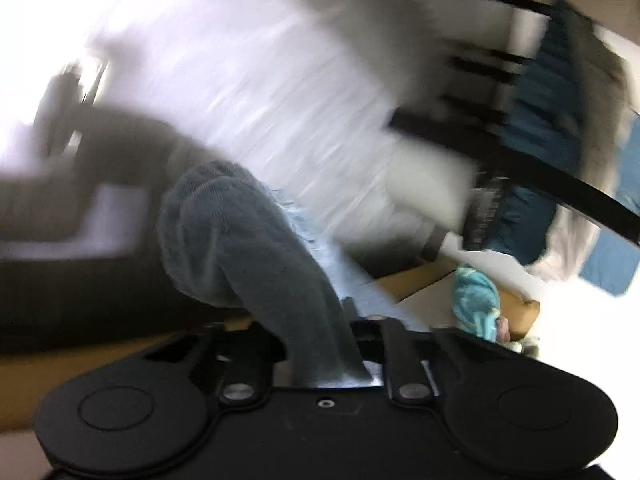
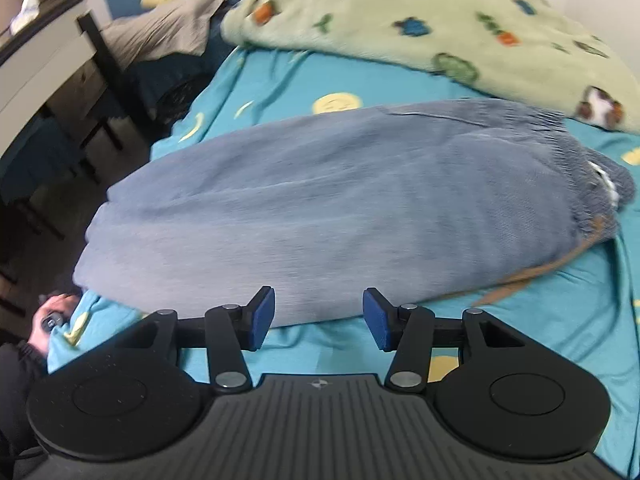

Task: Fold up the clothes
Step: 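Swing the jeans back over the bed with the left gripper and lay them down, then release the jeans with the left gripper and smooth them flat on the bed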

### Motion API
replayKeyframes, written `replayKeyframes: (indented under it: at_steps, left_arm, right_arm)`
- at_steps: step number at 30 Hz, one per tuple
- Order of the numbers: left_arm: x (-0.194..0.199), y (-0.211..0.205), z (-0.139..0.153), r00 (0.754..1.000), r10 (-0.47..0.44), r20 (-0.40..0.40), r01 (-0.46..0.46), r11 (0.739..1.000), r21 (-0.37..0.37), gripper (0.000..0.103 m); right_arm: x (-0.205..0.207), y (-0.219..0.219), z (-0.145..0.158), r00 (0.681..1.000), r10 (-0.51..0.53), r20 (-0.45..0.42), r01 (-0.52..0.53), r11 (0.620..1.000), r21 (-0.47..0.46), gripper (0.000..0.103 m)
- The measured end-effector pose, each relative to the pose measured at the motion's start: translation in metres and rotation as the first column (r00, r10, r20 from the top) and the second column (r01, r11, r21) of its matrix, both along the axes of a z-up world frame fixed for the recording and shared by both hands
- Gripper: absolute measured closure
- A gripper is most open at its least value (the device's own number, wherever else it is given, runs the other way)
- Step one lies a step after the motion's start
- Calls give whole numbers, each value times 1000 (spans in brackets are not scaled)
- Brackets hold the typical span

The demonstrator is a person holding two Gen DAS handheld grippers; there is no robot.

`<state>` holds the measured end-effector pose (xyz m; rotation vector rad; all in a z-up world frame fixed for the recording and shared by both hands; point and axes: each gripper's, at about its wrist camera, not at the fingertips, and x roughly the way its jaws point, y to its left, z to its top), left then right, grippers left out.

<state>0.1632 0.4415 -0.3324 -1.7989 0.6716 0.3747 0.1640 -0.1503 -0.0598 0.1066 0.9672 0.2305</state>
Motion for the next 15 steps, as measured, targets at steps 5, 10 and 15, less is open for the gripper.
replayKeyframes:
  at_steps: [5,10,15]
  left_arm:
    - [6,9,121,994,-99,42,75,918,390,97]
    - [16,-29,242,968,-225,110,96,738,668,97]
    - [36,-126,329,904,-424,50,157,440,884,97]
  right_arm:
    - [-6,-27,1,996,-69,57,67,997,41,51]
    - [-11,-53,2,984,-140,110,131,988,85,51]
    - [-17,-80,3,964,-212,160,192,972,132,51]
